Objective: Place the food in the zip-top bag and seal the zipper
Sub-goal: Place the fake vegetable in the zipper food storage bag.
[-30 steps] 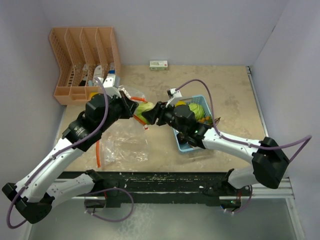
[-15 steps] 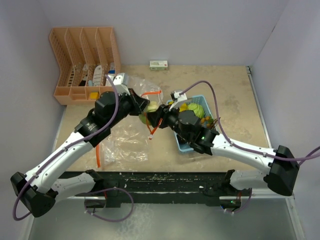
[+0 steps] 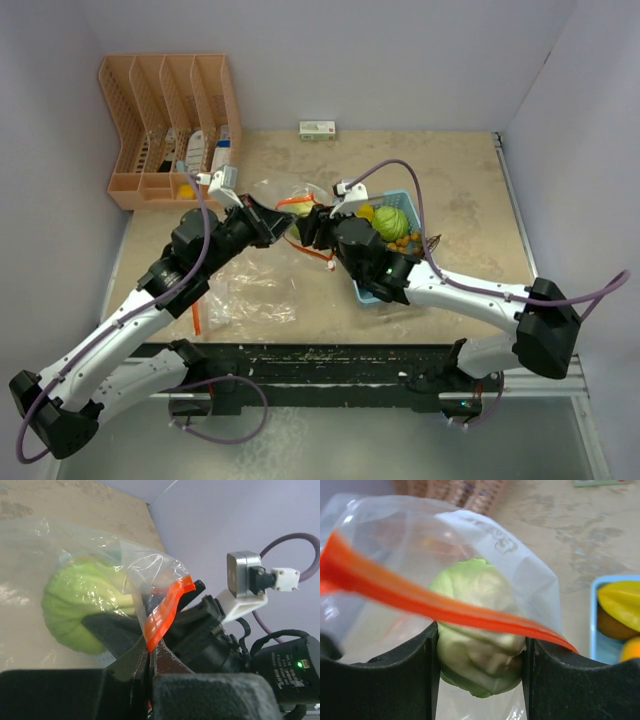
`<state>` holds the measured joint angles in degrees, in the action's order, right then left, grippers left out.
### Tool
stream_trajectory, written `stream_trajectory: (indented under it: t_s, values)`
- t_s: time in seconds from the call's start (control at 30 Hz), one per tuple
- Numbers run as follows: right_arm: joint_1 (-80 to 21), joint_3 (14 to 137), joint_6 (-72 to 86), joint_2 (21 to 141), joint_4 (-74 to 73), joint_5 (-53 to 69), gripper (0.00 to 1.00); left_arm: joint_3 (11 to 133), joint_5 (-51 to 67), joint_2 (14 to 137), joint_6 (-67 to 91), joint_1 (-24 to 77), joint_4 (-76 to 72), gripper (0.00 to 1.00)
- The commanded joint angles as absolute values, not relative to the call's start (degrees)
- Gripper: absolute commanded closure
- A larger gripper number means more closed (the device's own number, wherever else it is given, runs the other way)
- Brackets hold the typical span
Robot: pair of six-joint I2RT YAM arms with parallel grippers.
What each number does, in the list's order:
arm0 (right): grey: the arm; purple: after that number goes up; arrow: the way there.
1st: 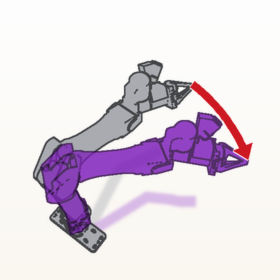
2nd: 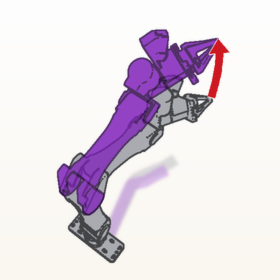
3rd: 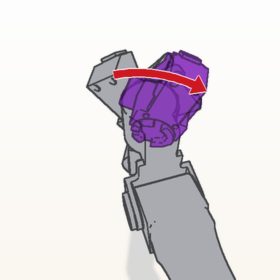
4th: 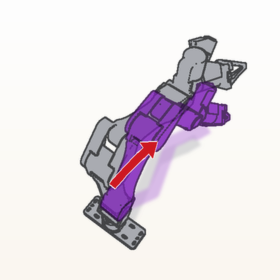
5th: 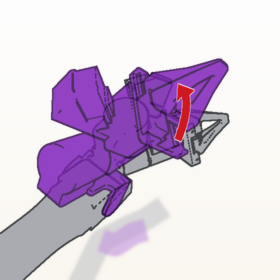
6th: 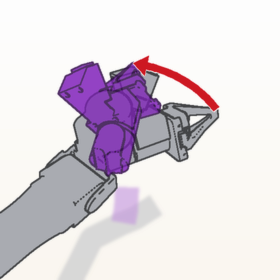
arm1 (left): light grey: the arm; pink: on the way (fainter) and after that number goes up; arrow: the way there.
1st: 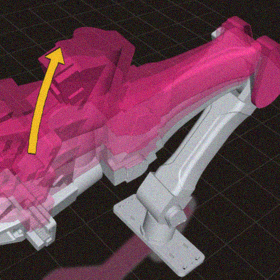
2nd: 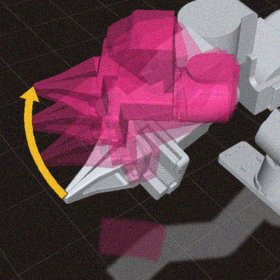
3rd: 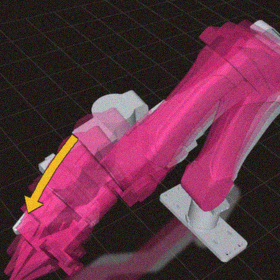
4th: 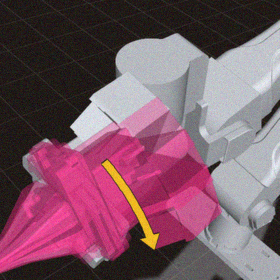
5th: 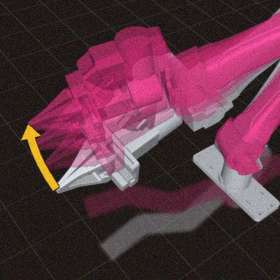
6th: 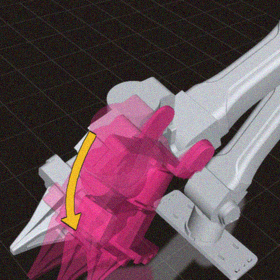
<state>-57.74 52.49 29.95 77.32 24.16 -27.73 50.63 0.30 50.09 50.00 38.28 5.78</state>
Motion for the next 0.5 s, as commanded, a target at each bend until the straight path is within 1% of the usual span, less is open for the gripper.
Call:
stream_trajectory:
  t_s: [0.0,0.07,0.17,0.2,0.3,0.33,0.47]
  values:
    - [-57.66,59.8,28.62,78.39,11.39,-42.77,0.58,48.34,4.98,49.49,54.99,38.32,1.53,1.0]
    - [-57.65,60.38,27.98,78.36,7.43,-45.64,0.44,47.07,4.43,50.2,54.71,38.3,2.09,1.0]
    - [-57.61,60.58,25.51,77.55,5.05,-45.23,0.24,45.49,3.08,52.15,54.4,38.31,2.04,1.0]
    - [-57.65,60.3,24.47,77.12,4.98,-43.99,0.16,45.05,3.0,53.09,54.36,38.32,1.52,1.0]
    - [-57.65,59.8,19.77,75.93,5.71,-36.19,0.02,44.41,2.94,56.63,53.6,38.3,-0.8,1.0]
    - [-57.66,60.02,19.1,75.55,4.97,-34.1,0.0,44.51,2.74,58.03,53.23,38.32,-1.43,1.0]
    - [-57.66,60.2,17.52,73.15,2.75,-27.33,0.0,45.92,2.06,63.58,51.66,38.22,-2.67,1.0]
